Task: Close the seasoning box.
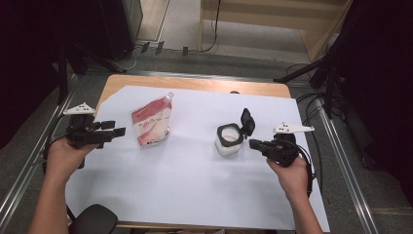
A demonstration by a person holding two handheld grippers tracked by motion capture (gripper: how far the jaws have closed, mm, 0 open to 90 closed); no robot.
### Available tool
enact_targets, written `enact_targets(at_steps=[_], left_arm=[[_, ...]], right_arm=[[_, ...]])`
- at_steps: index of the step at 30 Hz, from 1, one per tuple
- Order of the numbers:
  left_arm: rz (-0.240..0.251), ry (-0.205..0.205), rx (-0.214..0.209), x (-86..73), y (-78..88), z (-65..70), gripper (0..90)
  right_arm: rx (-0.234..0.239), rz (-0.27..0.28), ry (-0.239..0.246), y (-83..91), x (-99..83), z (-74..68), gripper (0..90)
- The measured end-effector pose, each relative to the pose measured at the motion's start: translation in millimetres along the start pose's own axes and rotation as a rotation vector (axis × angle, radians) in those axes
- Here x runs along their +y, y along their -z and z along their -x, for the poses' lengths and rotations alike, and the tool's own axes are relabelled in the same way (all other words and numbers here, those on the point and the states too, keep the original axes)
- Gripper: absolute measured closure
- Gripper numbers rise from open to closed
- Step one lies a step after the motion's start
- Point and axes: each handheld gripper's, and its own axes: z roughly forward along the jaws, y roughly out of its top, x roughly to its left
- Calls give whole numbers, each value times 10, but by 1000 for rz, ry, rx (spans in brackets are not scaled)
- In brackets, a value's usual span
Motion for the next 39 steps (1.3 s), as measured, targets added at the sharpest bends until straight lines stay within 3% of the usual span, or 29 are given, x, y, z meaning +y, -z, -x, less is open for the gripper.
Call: enact_targets(at_steps=[6,14,19,31,39], left_arm=[[17,17,7,16,-100,1,412],[-4,-19,8,25,-182,39,409],[-12,-14,6,25,-205,46,409],[-20,-22,21,9,-224,46,411],[6,-3,-3,18,-200,36,411]], right_arm=[[-43,31,-36,17,18,123,900],[-81,45,-69,-67,101,256,900],[-81,55,-92,-152,131,295,900],[-80,82,-71,-205,327,306,900],[-75,82,-55,-257,380,258,900]])
